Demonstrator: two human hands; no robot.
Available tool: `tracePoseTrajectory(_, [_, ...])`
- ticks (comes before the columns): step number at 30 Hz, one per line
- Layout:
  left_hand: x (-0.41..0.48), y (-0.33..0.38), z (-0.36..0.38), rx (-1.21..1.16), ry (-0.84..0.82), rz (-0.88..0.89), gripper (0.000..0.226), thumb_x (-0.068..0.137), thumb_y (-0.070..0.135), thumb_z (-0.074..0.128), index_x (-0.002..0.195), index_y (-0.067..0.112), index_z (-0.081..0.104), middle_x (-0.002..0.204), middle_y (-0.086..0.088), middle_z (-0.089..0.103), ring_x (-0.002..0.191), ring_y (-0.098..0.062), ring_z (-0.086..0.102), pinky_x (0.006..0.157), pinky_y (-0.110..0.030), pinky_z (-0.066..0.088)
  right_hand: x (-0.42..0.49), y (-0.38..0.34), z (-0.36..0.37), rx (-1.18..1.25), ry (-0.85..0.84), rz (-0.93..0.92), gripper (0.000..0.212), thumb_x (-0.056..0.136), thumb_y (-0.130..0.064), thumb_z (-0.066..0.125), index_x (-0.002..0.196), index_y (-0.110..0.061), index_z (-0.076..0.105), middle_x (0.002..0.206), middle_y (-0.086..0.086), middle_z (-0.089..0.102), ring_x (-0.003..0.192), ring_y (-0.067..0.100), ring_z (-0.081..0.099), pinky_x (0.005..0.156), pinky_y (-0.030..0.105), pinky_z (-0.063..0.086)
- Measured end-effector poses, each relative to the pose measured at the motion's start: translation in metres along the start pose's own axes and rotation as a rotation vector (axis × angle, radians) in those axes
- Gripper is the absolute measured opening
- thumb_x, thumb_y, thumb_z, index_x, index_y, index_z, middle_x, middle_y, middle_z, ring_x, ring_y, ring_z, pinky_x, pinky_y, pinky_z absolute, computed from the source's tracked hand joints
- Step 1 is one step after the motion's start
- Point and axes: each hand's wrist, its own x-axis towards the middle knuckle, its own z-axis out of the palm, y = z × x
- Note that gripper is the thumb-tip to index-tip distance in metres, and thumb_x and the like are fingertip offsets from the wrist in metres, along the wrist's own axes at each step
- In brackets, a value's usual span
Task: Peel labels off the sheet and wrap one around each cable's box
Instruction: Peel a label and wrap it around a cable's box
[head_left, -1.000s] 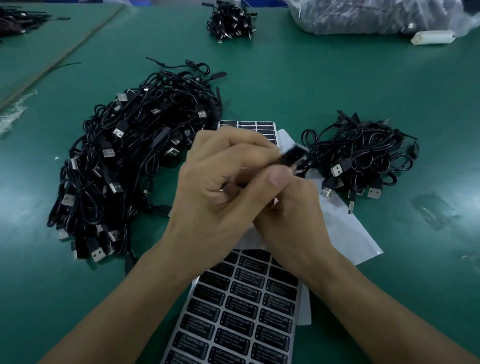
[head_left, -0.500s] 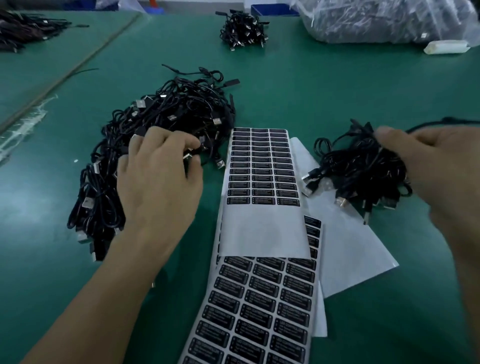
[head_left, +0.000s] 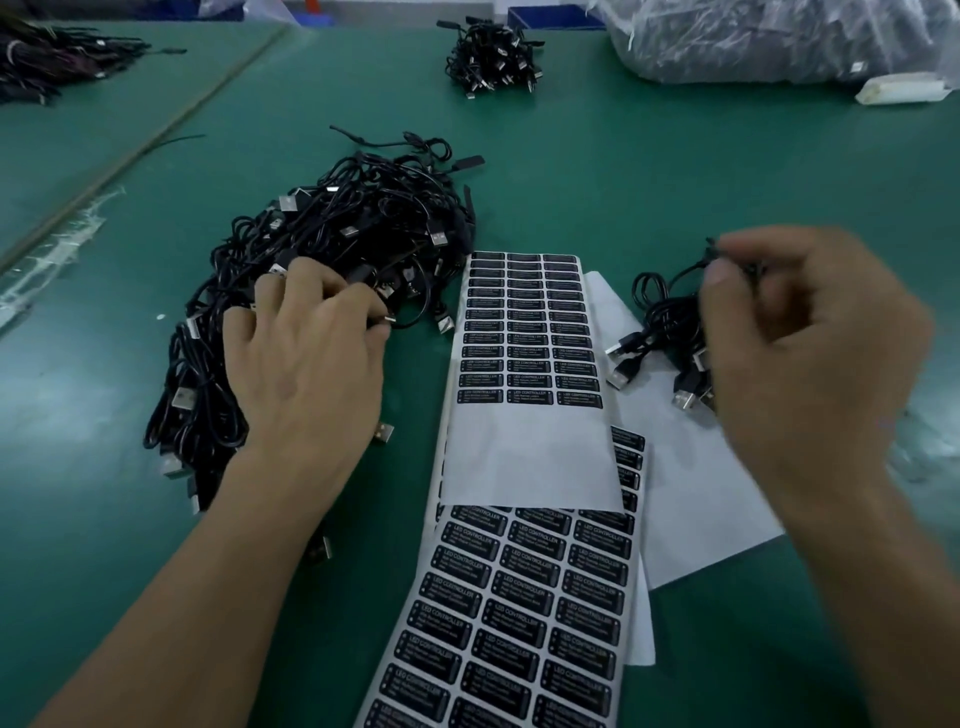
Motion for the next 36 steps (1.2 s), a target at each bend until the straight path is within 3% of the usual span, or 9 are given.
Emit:
tracePoseTrajectory(4, [0.001, 0.0, -0.006, -0.166, 0.158, 0.014, 0.017, 0.099, 0.034, 0.061, 0.109, 0.027, 0.072, 0.112, -0.001, 0.065, 0.105, -0.032, 0.054, 0.087, -0.041, 0.032, -0.021, -0.014, 0.01, 0.028, -0.104, -0.201, 0.008, 0.092, -0.006, 0.064, 0.091, -0.006, 0.072, 0.064, -0.012, 0.039, 0.059, 0.011, 0.037, 0.06, 0.012, 0.034])
tracePoseTrajectory(9, [0.002, 0.008, -0.015, -0.326, 0.325, 0.054, 0.022, 0.107, 0.039, 0.048, 0.111, 0.026, 0.065, 0.094, 0.001, 0.073, 0.088, -0.026, 0.063, 0.08, -0.036, 0.031, -0.031, -0.019, 0.018, 0.078, -0.229, -0.276, 0.01, 0.091, -0.009, 0.063, 0.091, -0.009, 0.073, 0.069, -0.031, 0.029, 0.058, 0.01, 0.039, 0.056, 0.017, 0.036])
tracePoseTrajectory(12, [0.0, 0.007, -0.012, -0.27, 0.299, 0.087, 0.024, 0.107, 0.037, 0.046, 0.113, 0.025, 0.066, 0.098, 0.0, 0.073, 0.096, -0.028, 0.06, 0.082, -0.038, 0.03, -0.034, -0.017, 0.018, 0.1, -0.267, -0.253, 0.009, 0.091, -0.01, 0.064, 0.09, -0.011, 0.073, 0.062, -0.029, 0.025, 0.052, 0.005, 0.033, 0.052, 0.025, 0.038])
tracePoseTrajectory(16, [-0.001, 0.007, -0.009, -0.282, 0.335, 0.093, 0.027, 0.108, 0.036, 0.046, 0.113, 0.021, 0.068, 0.096, -0.004, 0.07, 0.092, -0.03, 0.055, 0.078, -0.036, 0.027, -0.038, -0.015, 0.019, 0.104, -0.324, -0.231, 0.009, 0.09, -0.011, 0.065, 0.089, -0.012, 0.073, 0.056, -0.028, 0.022, 0.05, -0.007, 0.032, 0.055, 0.02, 0.032])
tracePoseTrajectory(22, [0.006, 0.02, -0.016, -0.592, 0.838, 0.616, 0.006, 0.103, 0.005, 0.053, 0.106, 0.007, 0.057, 0.096, -0.011, 0.062, 0.075, -0.03, 0.061, 0.057, -0.049, 0.049, -0.043, -0.015, 0.021, 0.132, -0.43, -0.195, 0.012, 0.092, -0.018, 0.063, 0.099, -0.016, 0.072, 0.061, -0.033, 0.043, 0.052, -0.009, 0.039, 0.055, 0.021, 0.036])
tracePoseTrajectory(27, [-0.012, 0.048, -0.018, -0.79, 0.669, 0.857, 0.005, 0.099, 0.005, 0.057, 0.104, 0.007, 0.057, 0.098, -0.008, 0.065, 0.077, -0.02, 0.067, 0.058, -0.035, 0.054, -0.046, -0.018, 0.027, 0.042, -0.642, -0.14, 0.057, 0.089, -0.053, 0.051, 0.141, -0.032, 0.044, 0.07, -0.021, 0.047, 0.066, -0.003, 0.048, 0.058, 0.028, 0.048])
tracePoseTrajectory(29, [-0.022, 0.057, -0.017, -0.862, 0.56, 0.863, 0.002, 0.101, 0.007, 0.054, 0.102, 0.006, 0.056, 0.097, -0.006, 0.065, 0.075, -0.015, 0.068, 0.063, -0.024, 0.055, -0.047, -0.018, 0.027, 0.104, -0.663, -0.106, 0.051, 0.083, -0.055, 0.046, 0.132, -0.041, 0.043, 0.076, -0.021, 0.055, 0.069, 0.004, 0.055, 0.06, 0.033, 0.053])
tracePoseTrajectory(32, [-0.029, 0.062, -0.021, -1.055, 0.373, 0.66, 0.034, 0.108, 0.027, 0.043, 0.099, 0.007, 0.068, 0.095, 0.001, 0.067, 0.077, 0.003, 0.066, 0.07, -0.006, 0.047, -0.049, -0.016, 0.029, 0.153, -0.595, -0.111, 0.02, 0.092, -0.052, 0.052, 0.095, -0.034, 0.062, 0.07, -0.017, 0.049, 0.063, 0.006, 0.048, 0.056, 0.028, 0.042])
tracePoseTrajectory(36, [-0.023, 0.064, -0.027, -1.246, 0.422, 0.337, 0.017, 0.105, 0.009, 0.038, 0.101, 0.024, 0.041, 0.084, -0.014, 0.064, 0.064, -0.017, 0.072, 0.043, -0.024, 0.05, -0.051, -0.01, 0.032, 0.189, -0.545, -0.077, 0.024, 0.092, -0.041, 0.064, 0.096, -0.02, 0.075, 0.085, -0.014, 0.051, 0.078, 0.006, 0.053, 0.067, 0.026, 0.049])
